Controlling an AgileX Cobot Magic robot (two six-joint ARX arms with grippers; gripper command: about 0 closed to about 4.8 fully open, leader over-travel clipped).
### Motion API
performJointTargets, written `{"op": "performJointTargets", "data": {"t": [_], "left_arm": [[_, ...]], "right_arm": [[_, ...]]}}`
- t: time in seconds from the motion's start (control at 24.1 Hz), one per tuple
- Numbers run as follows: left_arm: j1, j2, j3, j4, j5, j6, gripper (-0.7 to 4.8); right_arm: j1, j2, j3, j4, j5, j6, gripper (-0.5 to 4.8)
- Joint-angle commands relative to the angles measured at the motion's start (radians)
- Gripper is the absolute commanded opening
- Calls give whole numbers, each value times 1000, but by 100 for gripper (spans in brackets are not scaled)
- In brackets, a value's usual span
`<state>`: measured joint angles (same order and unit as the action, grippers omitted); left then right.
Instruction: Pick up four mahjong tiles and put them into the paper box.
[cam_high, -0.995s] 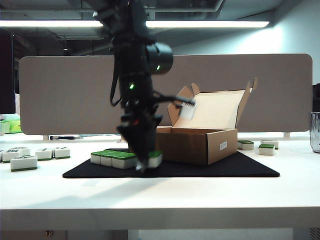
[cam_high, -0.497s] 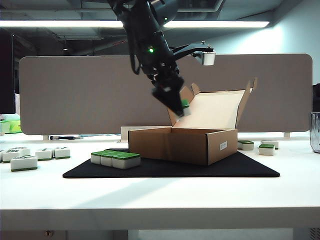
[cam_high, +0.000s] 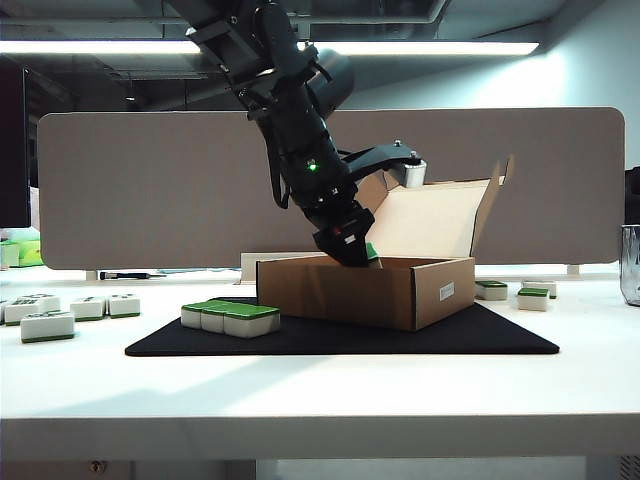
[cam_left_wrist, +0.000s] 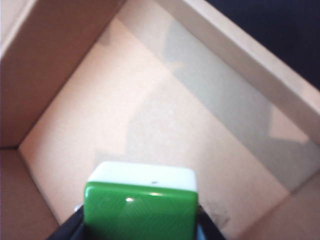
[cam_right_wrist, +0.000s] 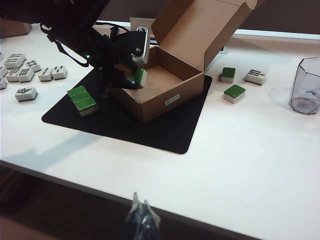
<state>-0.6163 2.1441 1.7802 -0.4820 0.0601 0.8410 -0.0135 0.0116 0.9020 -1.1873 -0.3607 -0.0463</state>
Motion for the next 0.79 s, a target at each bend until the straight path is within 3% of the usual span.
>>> {"op": "performJointTargets", "data": {"t": [0.04,0.29,0.5,0.7,0.79], "left_arm": [[1,-3,5,31,0,-85,302],[0,0,5,26,-9,-93,302],[-2,-46,10,15,-171,-108,302],[4,-185,12,-110,-311,-243,301],[26,-246,12,-203,-291,-388,301]], "right_arm": [[0,-11,2,9,0,1,-1],[0,-11,2,10,-1,1,-1],[0,-11,2,9,-1,1,-1],[0,-11,2,10,0,1,-1],[0,-11,2,10,2,1,-1]]}}
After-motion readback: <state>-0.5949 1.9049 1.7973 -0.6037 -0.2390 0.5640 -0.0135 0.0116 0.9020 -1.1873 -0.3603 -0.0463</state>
